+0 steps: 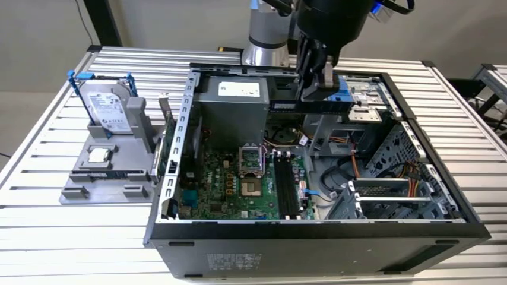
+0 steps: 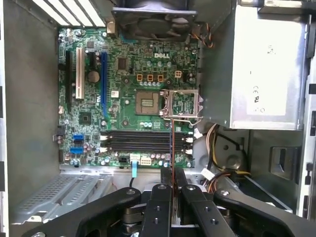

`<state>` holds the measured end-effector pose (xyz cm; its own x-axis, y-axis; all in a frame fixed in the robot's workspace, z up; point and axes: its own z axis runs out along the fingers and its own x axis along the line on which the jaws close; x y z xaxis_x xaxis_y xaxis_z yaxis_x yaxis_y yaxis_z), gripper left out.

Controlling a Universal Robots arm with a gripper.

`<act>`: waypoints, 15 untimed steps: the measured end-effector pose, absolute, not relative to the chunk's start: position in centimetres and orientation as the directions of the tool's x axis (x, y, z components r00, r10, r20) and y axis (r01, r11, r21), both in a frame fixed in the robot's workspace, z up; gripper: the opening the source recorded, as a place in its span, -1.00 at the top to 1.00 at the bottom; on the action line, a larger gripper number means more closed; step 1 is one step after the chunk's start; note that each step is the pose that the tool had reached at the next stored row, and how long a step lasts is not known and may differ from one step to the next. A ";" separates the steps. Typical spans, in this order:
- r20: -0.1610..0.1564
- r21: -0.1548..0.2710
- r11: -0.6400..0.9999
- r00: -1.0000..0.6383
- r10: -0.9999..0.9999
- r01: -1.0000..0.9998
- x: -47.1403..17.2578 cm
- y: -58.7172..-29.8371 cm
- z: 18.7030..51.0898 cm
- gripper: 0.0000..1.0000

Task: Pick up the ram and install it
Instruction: 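Pick up the ram and move it above insertion slot, then insert the ram into the slot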

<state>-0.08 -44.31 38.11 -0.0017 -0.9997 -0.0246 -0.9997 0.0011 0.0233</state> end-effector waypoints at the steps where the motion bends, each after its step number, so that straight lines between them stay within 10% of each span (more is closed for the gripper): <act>1: -0.025 0.023 0.005 -0.006 -1.000 -1.000 -0.1 -44.3 38.1 1.00; 15: -0.025 0.023 0.006 -0.007 -1.000 -1.000 -0.1 -44.3 38.1 1.00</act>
<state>-0.08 -44.30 38.12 -0.0069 -0.9997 -0.0245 -0.9997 0.0063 0.0233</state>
